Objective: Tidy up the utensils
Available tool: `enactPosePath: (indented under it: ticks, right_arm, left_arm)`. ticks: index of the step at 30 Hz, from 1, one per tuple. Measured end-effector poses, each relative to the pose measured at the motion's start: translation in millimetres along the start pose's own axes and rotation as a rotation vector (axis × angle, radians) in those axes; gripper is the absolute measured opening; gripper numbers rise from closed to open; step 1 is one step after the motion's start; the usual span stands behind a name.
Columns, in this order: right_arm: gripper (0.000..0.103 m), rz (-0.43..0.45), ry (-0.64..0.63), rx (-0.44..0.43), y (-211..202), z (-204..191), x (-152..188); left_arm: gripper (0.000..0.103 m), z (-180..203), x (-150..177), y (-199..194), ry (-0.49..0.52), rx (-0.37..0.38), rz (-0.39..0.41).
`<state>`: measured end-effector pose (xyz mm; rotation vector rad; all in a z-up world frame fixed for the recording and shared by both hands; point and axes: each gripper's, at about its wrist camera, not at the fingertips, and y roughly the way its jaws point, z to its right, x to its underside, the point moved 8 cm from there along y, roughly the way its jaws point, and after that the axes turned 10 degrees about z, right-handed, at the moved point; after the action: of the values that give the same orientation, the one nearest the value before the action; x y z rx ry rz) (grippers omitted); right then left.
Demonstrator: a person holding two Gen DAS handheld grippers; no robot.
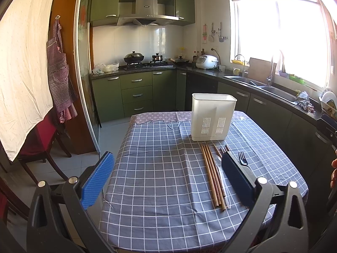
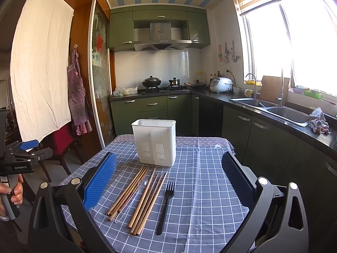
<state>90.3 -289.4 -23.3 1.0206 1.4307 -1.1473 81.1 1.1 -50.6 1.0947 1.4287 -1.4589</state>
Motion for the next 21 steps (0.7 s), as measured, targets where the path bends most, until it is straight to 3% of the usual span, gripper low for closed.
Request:
enactPosePath:
  ticks: [21]
  right_arm:
    - [0.099,-0.026,0.005,0.001,8.3,4.3,6.1]
  left_arm:
    - [0.097,-1.1,2.2,2.5,0.005,0.002,-0.011]
